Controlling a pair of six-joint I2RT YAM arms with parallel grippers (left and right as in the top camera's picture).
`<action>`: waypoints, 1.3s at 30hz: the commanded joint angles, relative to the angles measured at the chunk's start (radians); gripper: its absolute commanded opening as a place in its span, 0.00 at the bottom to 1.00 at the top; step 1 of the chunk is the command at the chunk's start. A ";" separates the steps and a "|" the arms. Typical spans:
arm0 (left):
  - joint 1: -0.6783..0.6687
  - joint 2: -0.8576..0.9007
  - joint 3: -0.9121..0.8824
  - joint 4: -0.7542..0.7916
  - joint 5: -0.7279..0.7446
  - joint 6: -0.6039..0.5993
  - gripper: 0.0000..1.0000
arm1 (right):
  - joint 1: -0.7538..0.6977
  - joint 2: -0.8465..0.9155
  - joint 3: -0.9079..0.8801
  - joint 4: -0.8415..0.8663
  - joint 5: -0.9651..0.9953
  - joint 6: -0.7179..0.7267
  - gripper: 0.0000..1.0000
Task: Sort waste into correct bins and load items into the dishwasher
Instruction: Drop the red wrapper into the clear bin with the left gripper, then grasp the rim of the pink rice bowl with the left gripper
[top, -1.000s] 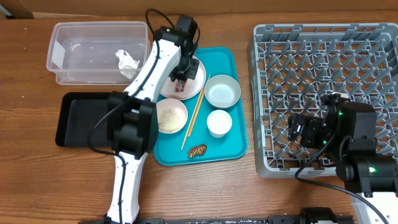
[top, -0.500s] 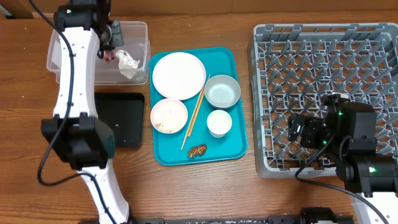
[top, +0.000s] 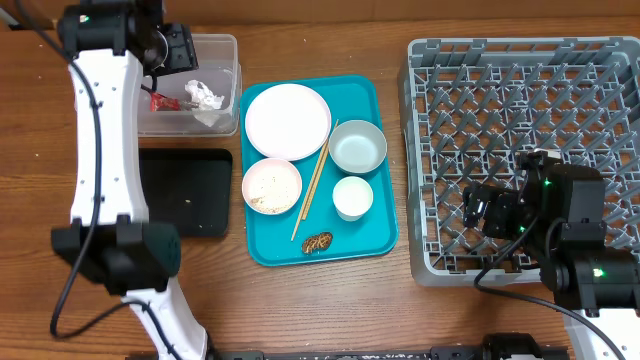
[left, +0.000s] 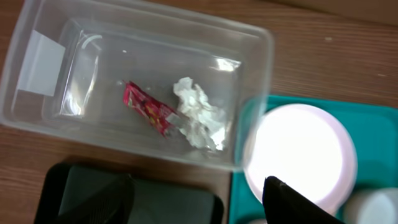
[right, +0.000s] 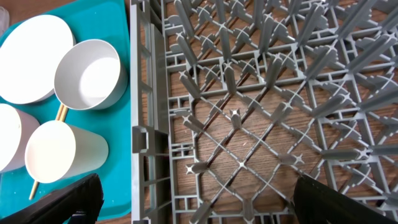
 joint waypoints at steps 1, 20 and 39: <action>-0.055 -0.064 0.026 -0.103 0.032 0.000 0.75 | -0.004 -0.007 0.031 -0.001 -0.005 0.001 1.00; -0.190 -0.430 -0.484 -0.262 -0.013 -0.145 0.74 | -0.004 -0.007 0.031 -0.011 -0.004 0.000 1.00; -0.481 -0.174 -0.887 0.268 0.016 -0.187 0.71 | -0.004 -0.007 0.031 -0.012 -0.005 0.000 1.00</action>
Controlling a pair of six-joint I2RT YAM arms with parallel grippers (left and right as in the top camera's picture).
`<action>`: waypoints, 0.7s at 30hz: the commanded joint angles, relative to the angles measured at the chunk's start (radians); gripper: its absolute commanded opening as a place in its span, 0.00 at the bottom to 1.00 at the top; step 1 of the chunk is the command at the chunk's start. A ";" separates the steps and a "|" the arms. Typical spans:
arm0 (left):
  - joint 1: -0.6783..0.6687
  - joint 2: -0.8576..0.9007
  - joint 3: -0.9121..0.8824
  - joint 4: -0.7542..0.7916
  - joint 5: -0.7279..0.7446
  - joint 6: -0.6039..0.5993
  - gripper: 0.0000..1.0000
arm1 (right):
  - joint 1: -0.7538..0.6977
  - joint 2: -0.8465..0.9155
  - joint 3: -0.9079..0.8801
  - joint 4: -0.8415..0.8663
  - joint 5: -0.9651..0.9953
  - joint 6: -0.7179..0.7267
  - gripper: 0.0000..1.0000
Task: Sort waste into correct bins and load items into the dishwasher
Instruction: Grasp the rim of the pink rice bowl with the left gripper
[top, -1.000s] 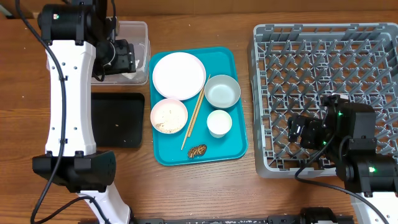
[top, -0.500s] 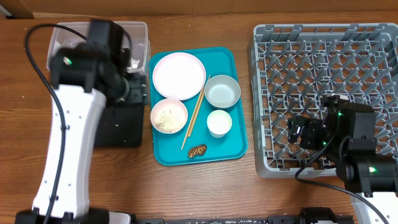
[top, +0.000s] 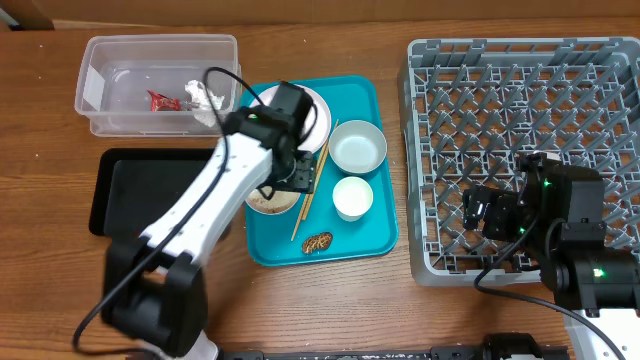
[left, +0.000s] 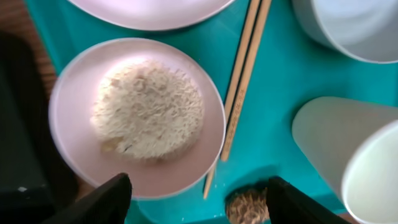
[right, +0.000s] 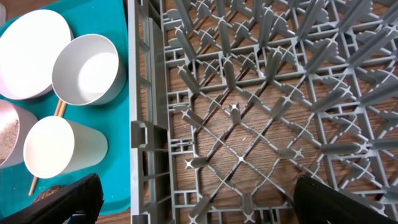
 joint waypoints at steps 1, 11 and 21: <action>-0.017 0.084 -0.008 0.018 0.000 -0.016 0.71 | -0.004 -0.007 0.029 0.005 -0.005 0.001 1.00; -0.035 0.181 -0.008 0.079 0.008 -0.016 0.55 | -0.004 -0.007 0.029 0.006 -0.005 0.001 1.00; -0.039 0.214 -0.013 0.118 0.008 -0.016 0.44 | -0.004 -0.007 0.029 0.005 -0.005 0.000 1.00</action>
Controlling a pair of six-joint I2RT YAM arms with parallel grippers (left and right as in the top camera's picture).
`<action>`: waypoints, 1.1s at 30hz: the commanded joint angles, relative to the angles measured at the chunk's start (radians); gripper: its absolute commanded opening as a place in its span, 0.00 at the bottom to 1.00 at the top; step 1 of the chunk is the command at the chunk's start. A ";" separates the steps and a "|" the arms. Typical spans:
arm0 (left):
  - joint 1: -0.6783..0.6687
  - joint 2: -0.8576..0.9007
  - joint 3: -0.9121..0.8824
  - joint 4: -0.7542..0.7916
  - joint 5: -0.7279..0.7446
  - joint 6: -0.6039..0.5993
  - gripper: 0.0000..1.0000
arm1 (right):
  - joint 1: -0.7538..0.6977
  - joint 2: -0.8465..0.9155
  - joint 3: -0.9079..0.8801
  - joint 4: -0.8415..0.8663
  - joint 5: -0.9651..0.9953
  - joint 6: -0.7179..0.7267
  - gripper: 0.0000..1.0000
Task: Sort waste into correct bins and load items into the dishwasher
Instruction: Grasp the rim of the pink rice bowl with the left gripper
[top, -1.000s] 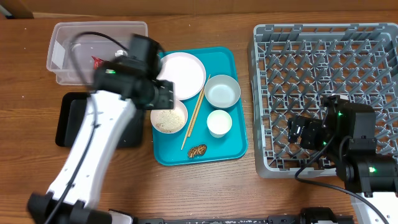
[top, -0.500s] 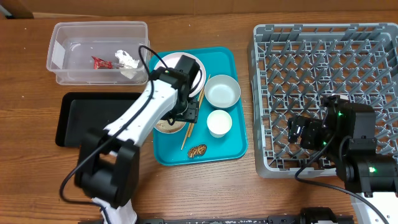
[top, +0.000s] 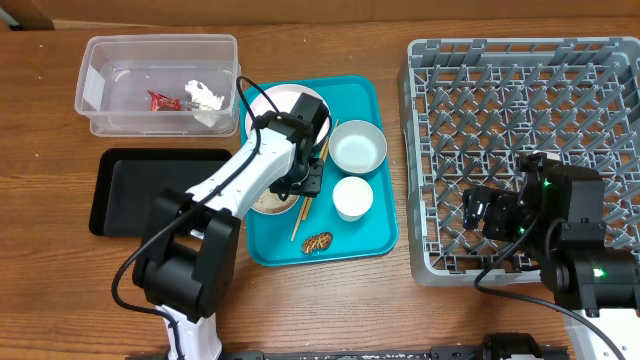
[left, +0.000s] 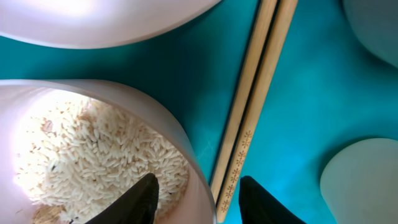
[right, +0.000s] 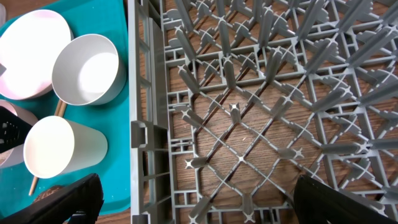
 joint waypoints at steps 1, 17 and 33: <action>-0.008 0.031 -0.003 0.003 0.005 -0.006 0.43 | -0.004 -0.007 0.029 0.005 -0.005 0.001 1.00; -0.009 0.032 -0.003 0.003 0.024 -0.006 0.04 | -0.004 -0.007 0.029 0.005 -0.005 0.001 1.00; 0.049 -0.123 0.163 -0.236 0.026 -0.001 0.04 | -0.004 -0.007 0.029 0.001 -0.004 0.001 1.00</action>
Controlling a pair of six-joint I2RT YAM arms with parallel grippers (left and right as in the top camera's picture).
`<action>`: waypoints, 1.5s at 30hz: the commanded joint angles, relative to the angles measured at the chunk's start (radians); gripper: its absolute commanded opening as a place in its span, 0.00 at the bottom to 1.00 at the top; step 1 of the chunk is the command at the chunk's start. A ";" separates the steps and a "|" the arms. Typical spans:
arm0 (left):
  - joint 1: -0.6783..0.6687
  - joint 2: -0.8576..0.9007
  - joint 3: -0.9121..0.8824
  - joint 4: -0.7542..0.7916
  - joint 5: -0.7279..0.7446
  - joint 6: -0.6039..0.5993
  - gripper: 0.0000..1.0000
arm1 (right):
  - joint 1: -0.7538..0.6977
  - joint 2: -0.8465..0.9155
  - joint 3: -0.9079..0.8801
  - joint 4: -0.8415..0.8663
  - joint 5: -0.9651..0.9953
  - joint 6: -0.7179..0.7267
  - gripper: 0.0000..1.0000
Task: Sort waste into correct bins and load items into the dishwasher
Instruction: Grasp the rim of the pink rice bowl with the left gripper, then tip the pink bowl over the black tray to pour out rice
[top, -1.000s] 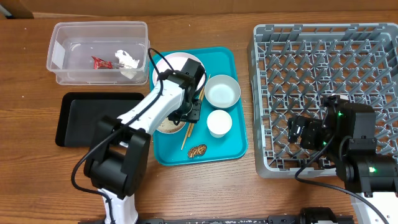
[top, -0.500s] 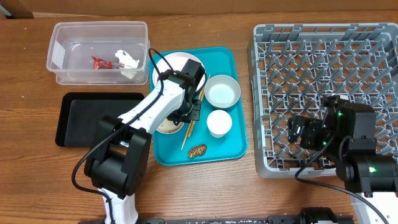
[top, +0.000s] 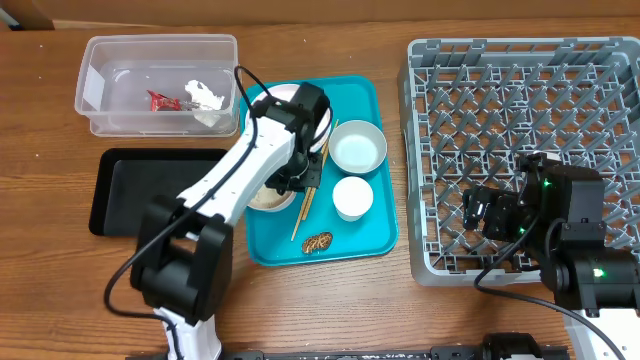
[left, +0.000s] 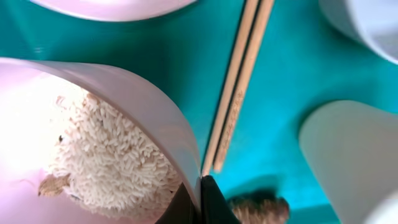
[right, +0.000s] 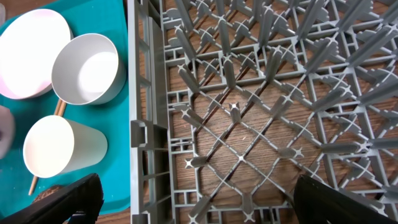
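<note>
A pink bowl of rice (left: 93, 137) sits at the tray's left side, and my left gripper (left: 200, 199) is shut on its right rim, one finger inside and one outside. From overhead, the left gripper (top: 295, 178) covers most of the bowl (top: 262, 198). Wooden chopsticks (left: 239, 93) lie just right of the bowl. A white cup (top: 352, 197), a pale bowl (top: 358, 147) and a brown food scrap (top: 317, 242) share the teal tray (top: 380, 235). My right gripper (right: 199, 214) hangs open over the grey dish rack (right: 249, 93).
A clear bin (top: 155, 85) at the back left holds a red wrapper and a crumpled tissue. A black tray (top: 160, 190) lies left of the teal tray. A white plate (right: 31, 53) sits at the teal tray's back, partly under my left arm.
My left fingers stood open astride the rice bowl's rim; now they are shut on it. The bowl sits differently in the wrist view. The right arm has not moved.
My left gripper was over the clear bin with the wrapper and tissue in it. Then it was open above the rice bowl on the teal tray, then low with its fingers either side of the rim, and now pinches the rim. The right gripper stayed over the rack.
</note>
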 joint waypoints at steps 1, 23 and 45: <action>0.053 -0.101 0.034 -0.045 0.018 0.006 0.04 | -0.004 -0.007 0.029 0.005 -0.004 0.000 1.00; 0.703 -0.181 -0.193 0.035 0.816 0.562 0.04 | -0.004 -0.007 0.029 -0.003 0.002 0.000 1.00; 1.074 -0.178 -0.449 0.142 1.454 0.940 0.04 | -0.004 -0.007 0.029 -0.003 0.002 0.000 1.00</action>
